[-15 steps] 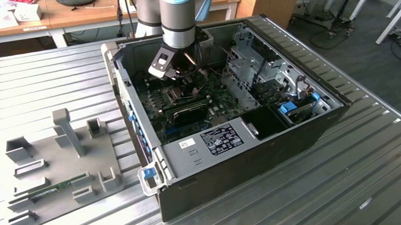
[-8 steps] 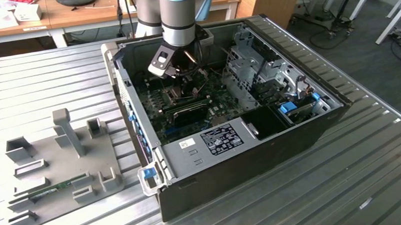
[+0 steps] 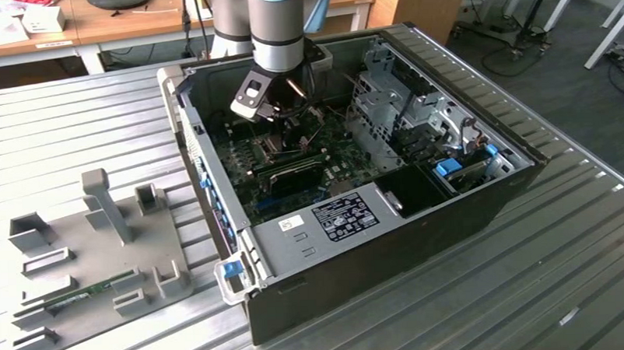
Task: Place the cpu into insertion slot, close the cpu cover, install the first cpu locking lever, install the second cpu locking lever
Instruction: 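Place the cpu into insertion slot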
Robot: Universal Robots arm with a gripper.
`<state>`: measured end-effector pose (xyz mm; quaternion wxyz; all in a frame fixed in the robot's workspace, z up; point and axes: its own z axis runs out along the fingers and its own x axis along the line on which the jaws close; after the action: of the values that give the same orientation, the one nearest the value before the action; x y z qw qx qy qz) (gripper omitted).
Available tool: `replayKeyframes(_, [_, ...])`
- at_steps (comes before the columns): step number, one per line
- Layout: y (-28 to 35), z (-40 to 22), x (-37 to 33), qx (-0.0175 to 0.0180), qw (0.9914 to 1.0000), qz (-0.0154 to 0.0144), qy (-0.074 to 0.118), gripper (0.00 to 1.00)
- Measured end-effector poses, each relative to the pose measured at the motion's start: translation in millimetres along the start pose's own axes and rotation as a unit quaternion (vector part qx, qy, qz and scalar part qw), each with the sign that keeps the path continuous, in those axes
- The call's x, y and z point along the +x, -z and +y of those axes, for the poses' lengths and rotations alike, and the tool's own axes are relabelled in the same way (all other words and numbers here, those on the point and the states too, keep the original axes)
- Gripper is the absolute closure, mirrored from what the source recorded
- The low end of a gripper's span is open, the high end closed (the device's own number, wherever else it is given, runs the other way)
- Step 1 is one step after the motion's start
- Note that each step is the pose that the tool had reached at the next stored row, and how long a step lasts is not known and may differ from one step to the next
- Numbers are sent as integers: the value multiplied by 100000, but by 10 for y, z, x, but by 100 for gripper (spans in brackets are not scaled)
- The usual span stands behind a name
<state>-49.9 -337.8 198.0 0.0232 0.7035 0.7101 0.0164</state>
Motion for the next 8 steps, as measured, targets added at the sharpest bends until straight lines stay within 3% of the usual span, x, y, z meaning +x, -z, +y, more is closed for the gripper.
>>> replayKeyframes(8, [-31,-2,0,12,100000,-14,6,46])
